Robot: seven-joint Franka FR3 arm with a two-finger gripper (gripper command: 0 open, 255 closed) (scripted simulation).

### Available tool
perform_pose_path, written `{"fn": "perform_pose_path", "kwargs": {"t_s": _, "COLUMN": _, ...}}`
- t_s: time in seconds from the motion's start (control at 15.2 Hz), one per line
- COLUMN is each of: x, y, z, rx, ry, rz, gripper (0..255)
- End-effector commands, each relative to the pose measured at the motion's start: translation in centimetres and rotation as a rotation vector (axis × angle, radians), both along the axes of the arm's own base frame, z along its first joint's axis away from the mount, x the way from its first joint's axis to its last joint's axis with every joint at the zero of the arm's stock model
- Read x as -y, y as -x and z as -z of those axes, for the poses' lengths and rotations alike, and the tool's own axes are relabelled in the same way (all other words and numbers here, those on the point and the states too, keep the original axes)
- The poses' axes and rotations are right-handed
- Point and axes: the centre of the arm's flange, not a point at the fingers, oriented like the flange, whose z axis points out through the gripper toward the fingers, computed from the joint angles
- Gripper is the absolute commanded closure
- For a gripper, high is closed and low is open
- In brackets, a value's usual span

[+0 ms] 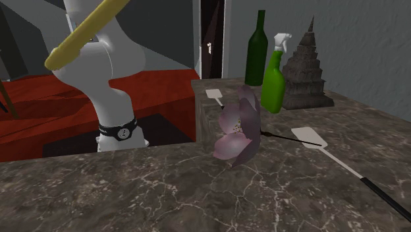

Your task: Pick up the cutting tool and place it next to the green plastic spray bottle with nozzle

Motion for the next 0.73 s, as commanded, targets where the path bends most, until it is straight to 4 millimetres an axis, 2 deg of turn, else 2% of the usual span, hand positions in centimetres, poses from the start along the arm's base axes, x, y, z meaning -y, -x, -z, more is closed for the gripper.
{"fn": "perform_pose_path", "kwargs": {"t_s": 0.0, "x": -2.5, "y": 1.2, "z": 0.4, "rx": -0.001, "ry": 0.001, "rz": 0.001, "gripper": 255}}
{"fn": "perform_pose_path", "kwargs": {"t_s": 0.66, "x": -14.5, "y": 6.8, "z": 0.4, "rx": -0.001, "ry": 0.001, "rz": 0.001, "gripper": 255}}
